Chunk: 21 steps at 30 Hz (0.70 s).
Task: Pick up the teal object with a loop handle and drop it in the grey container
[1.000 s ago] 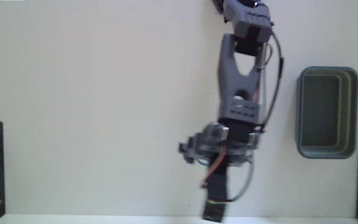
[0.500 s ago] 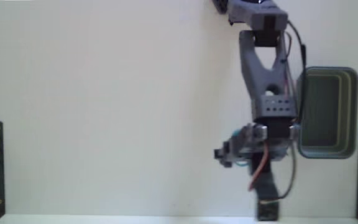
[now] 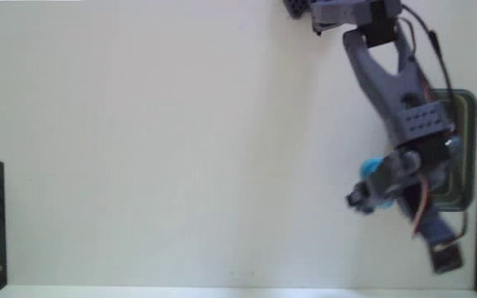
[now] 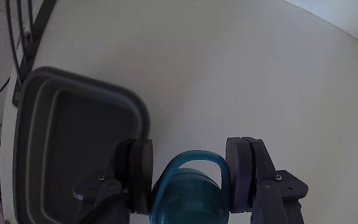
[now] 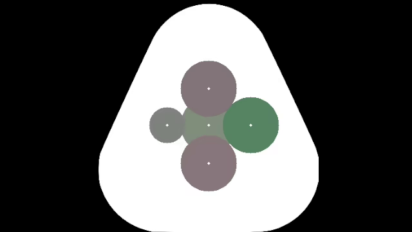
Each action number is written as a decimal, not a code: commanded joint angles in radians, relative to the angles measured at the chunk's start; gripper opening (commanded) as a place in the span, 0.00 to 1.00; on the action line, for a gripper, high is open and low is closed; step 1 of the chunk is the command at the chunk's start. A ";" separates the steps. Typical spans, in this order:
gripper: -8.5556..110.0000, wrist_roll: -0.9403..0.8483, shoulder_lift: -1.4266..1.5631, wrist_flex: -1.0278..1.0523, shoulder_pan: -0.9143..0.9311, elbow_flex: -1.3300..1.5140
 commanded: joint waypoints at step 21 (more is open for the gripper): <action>0.63 0.003 0.227 -0.058 -0.281 0.156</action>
